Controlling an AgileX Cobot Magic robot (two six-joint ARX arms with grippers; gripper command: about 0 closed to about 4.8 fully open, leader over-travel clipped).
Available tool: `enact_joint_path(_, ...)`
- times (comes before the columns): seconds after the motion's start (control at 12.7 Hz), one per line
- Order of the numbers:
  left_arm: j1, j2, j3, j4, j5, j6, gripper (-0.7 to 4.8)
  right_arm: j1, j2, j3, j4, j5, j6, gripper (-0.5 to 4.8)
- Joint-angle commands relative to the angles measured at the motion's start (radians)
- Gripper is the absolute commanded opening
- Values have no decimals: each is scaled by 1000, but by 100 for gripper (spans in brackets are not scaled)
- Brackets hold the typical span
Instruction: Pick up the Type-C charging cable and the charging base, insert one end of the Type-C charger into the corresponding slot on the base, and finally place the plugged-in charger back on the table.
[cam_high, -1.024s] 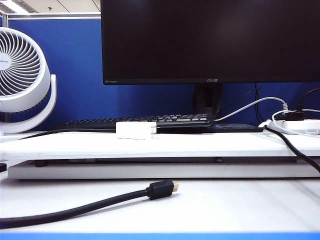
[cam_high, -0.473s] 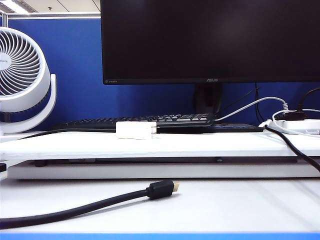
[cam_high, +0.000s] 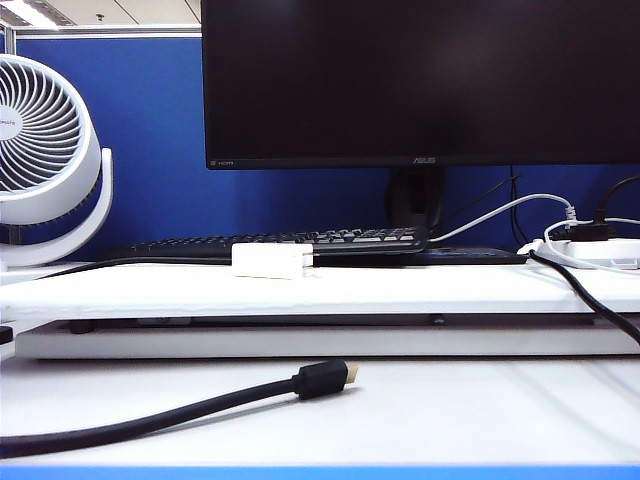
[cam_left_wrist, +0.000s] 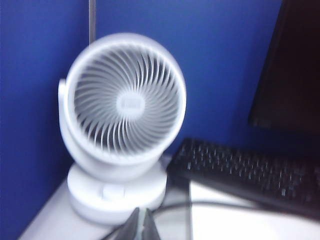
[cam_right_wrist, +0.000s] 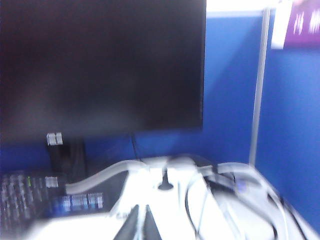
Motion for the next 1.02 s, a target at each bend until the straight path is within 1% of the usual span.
enact_joint_path(0.08, 2, 137, 127, 12, 5, -10, -5, 0, 140, 109, 87, -45, -2, -5)
enact_joint_path(0.16, 2, 173, 164, 12, 27, -21, -4, 0, 175, 138, 95, -57, -2, -5)
enact_joint_path(0.24, 2, 251, 241, 11, 86, -23, -5, 1, 285, 235, 99, -113, -2, -5)
enact_joint_path(0.39, 2, 352, 337, 12, 156, -25, -4, 3, 414, 361, 91, -193, -2, -5)
enact_joint_path(0.47, 2, 404, 386, 12, 236, -53, -5, 3, 502, 445, 77, -257, -2, -5)
enact_joint_path(0.55, 2, 468, 446, -3, 339, -63, -4, 5, 603, 542, 60, -322, 0, -5)
enact_joint_path(0.63, 2, 497, 475, -26, 362, -63, -4, 8, 640, 578, 61, -335, 0, -5)
enact_joint_path(0.71, 1, 557, 526, -81, 388, -70, -4, 30, 712, 646, 61, -346, 0, -5)
enact_joint_path(0.79, -12, 656, 600, -193, 392, -114, -4, 91, 827, 748, 34, -367, -1, -5)
enact_joint_path(0.87, -13, 718, 645, -264, 399, -138, -3, 117, 902, 809, -22, -431, -1, -5)
enact_joint_path(0.95, -21, 747, 663, -285, 409, -162, -2, 132, 941, 833, -51, -476, -1, -5)
enact_joint_path(1.02, -52, 782, 678, -290, 410, -227, -1, 166, 985, 847, -80, -525, -1, -5)
